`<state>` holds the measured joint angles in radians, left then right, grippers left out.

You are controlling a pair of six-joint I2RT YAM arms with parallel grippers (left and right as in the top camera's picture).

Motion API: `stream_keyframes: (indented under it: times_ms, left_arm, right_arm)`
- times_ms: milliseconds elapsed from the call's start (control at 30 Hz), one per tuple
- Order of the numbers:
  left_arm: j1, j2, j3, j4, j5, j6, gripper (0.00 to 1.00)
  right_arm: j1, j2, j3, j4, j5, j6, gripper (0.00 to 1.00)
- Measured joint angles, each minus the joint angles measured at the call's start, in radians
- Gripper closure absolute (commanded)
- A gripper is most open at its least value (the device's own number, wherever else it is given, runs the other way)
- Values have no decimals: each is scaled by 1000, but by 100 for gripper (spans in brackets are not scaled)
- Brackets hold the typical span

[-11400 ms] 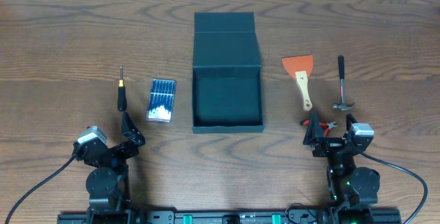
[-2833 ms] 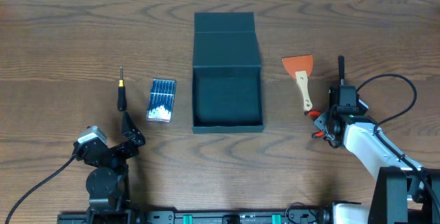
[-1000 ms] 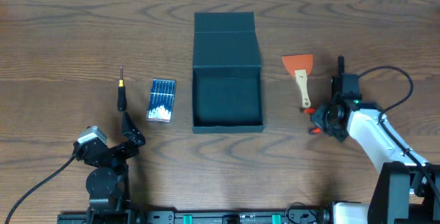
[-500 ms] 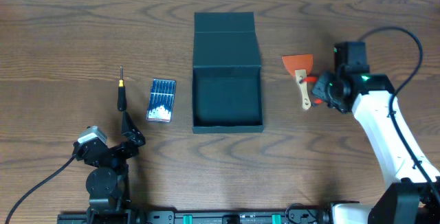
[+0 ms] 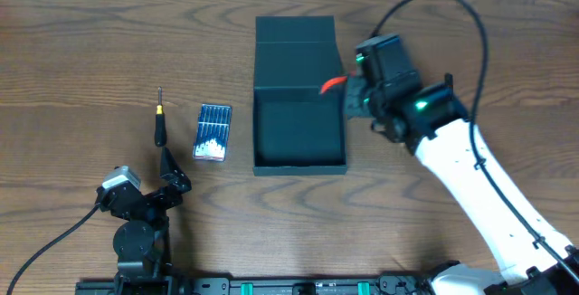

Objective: Pack container
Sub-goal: 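Carry the wire cutters into the green box and release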

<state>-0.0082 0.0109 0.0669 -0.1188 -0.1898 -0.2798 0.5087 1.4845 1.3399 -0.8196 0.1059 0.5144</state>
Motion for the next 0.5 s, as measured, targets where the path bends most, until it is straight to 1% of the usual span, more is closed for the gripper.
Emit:
stream_keyframes:
  times_ms: [200,500]
  left_arm:
    - [0,0,0,0,0,0,2]
    - [0,0,0,0,0,0,1]
  right_arm:
    - [105,34,0,21,7,0,99]
    - [154,242,1,30,7,-23,99]
